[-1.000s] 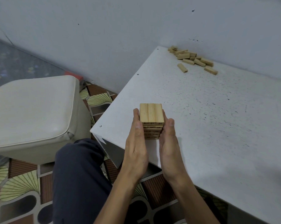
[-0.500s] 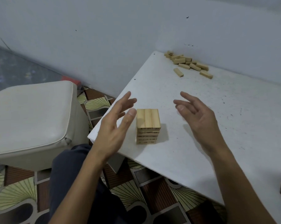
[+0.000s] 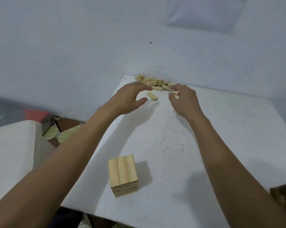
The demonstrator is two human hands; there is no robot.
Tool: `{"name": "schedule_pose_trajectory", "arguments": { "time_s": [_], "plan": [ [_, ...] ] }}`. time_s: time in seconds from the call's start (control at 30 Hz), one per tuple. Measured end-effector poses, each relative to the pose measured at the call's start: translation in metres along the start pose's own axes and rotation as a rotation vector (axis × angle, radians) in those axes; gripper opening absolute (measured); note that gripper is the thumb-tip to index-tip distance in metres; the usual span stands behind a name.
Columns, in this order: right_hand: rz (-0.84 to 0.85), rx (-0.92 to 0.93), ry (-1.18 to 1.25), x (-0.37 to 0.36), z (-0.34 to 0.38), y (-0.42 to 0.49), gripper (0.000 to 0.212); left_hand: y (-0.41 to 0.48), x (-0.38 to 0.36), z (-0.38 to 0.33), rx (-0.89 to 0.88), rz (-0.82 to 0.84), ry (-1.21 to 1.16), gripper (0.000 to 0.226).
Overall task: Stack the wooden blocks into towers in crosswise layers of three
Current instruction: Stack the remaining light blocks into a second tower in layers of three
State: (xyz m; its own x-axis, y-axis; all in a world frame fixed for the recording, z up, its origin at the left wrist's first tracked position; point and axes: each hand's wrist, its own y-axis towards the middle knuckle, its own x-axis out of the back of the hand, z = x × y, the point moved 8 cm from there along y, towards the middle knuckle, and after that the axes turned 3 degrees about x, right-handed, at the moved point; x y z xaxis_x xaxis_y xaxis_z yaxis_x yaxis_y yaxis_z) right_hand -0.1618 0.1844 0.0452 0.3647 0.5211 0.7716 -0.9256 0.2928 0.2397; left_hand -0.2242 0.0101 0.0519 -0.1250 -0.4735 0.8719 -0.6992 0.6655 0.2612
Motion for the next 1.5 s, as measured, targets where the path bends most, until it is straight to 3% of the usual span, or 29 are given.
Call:
{"name": "schedule_pose_trajectory", "arguments": {
  "time_s": [0.23, 0.53, 0.73, 0.97, 1.17, 1.27, 1.4, 1.5],
  "plan": [
    [0.095, -0.009, -0.33, -0.028, -0.038, 0.049, 0.04, 0.067, -0.059, 0.027, -0.07, 0.085, 0.311, 0.048],
    [0.083, 0.061, -0.471, -0.052, -0.052, 0.072, 0.043, 0.079, -0.076, 0.047, -0.057, 0.045, 0.312, 0.05],
    [-0.025, 0.074, -0.493, -0.054, -0.051, 0.074, 0.028, 0.082, -0.067, 0.043, -0.095, 0.022, 0.248, 0.027],
    [-0.066, 0.083, -0.532, -0.053, -0.052, 0.073, 0.033, 0.081, -0.069, 0.047, -0.105, -0.046, 0.322, 0.029],
    [-0.035, 0.062, -0.558, -0.054, -0.056, 0.07, 0.037, 0.072, -0.065, 0.046, -0.117, -0.015, 0.189, 0.023],
    [-0.07, 0.074, -0.534, -0.051, -0.055, 0.066, 0.033, 0.069, -0.064, 0.048, -0.079, -0.021, 0.192, 0.027],
    [-0.165, 0.115, -0.454, -0.039, -0.047, 0.051, 0.029, 0.056, -0.06, 0.047, 0.012, -0.034, 0.139, 0.058],
    [-0.183, 0.12, -0.334, -0.029, -0.039, 0.029, 0.026, 0.046, -0.052, 0.044, 0.042, -0.041, 0.12, 0.046]
  ]
}}
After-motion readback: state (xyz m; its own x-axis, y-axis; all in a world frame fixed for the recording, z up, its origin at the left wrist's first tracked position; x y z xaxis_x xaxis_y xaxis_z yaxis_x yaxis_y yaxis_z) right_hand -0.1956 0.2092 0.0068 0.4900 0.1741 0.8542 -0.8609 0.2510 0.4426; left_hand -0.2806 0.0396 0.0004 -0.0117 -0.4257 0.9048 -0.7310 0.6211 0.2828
